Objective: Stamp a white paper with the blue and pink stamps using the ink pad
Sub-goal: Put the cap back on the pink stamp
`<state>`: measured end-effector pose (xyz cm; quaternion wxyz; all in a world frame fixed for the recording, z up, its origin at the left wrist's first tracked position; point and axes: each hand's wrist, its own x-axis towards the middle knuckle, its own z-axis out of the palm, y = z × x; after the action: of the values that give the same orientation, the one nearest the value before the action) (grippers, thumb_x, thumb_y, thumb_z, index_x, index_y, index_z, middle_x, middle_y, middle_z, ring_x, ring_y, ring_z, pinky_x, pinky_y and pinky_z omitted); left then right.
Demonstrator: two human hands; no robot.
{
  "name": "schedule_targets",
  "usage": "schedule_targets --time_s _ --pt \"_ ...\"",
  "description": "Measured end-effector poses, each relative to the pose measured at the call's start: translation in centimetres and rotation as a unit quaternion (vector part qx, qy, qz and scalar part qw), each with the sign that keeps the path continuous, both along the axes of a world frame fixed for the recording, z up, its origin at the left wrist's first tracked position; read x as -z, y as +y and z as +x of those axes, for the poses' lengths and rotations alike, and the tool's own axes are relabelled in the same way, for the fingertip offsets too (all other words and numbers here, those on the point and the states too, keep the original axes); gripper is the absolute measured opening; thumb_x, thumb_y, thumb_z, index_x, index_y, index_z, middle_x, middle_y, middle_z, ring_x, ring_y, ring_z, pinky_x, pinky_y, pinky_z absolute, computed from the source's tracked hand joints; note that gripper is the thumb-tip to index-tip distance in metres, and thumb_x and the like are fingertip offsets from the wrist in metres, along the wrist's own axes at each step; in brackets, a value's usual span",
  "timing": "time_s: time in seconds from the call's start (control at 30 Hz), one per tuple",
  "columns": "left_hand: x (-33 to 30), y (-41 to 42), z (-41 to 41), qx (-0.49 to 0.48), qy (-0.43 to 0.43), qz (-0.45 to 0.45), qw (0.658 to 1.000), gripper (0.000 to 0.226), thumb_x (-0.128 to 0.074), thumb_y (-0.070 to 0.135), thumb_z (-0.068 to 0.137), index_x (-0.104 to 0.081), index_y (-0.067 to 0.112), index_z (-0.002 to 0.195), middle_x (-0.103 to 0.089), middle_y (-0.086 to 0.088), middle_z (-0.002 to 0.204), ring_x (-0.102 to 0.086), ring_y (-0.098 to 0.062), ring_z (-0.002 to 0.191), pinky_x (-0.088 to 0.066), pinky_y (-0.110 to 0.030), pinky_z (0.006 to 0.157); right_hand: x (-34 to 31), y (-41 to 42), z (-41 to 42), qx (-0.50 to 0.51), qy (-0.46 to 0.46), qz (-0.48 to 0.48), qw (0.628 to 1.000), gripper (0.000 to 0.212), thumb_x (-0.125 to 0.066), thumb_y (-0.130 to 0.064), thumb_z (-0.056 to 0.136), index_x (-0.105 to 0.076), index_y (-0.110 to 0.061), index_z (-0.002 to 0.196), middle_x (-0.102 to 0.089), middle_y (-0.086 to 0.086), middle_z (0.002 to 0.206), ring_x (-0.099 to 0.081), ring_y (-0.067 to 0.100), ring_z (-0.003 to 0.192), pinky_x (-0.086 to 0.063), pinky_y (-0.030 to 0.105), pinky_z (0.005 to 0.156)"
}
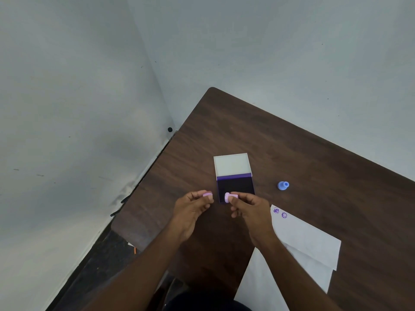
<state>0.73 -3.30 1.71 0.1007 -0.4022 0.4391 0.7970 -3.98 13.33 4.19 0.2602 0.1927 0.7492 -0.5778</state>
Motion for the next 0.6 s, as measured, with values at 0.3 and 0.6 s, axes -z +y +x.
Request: schedule_targets --time_s 0.3,0.6 --pt "-0.3 -0.1 0.2 0.149 0.060 -0.143 0.977 0.025 -0.071 0.023 0.084 -0.071 0.018 0.108 -0.074 -0.008 0.091 -0.062 -0.016 0.074 -0.053 -0.029 0.073 -0.5 -0.3 0.0 0.020 -0.010 -0.027 0.999 0.022 -0.076 -0.026 0.076 -0.073 -0.014 0.095 -0.074 0.006 0.077 -0.067 0.020 0.063 -0.056 0.023 0.062" --pt "-1.3 0.2 -0.2 0.215 0.089 -0.214 0.949 0.032 -0.067 0.031 0.086 -0.068 0.026 0.117 -0.075 0.005 0.093 -0.065 -0.010 0.080 -0.055 -0.022 0.073 -0.6 -0.4 0.1 0.012 -0.004 -0.042 0.999 0.019 -0.078 -0.027 0.074 -0.074 -0.018 0.090 -0.075 0.004 0.077 -0.068 0.021 0.065 -0.057 0.025 0.061"
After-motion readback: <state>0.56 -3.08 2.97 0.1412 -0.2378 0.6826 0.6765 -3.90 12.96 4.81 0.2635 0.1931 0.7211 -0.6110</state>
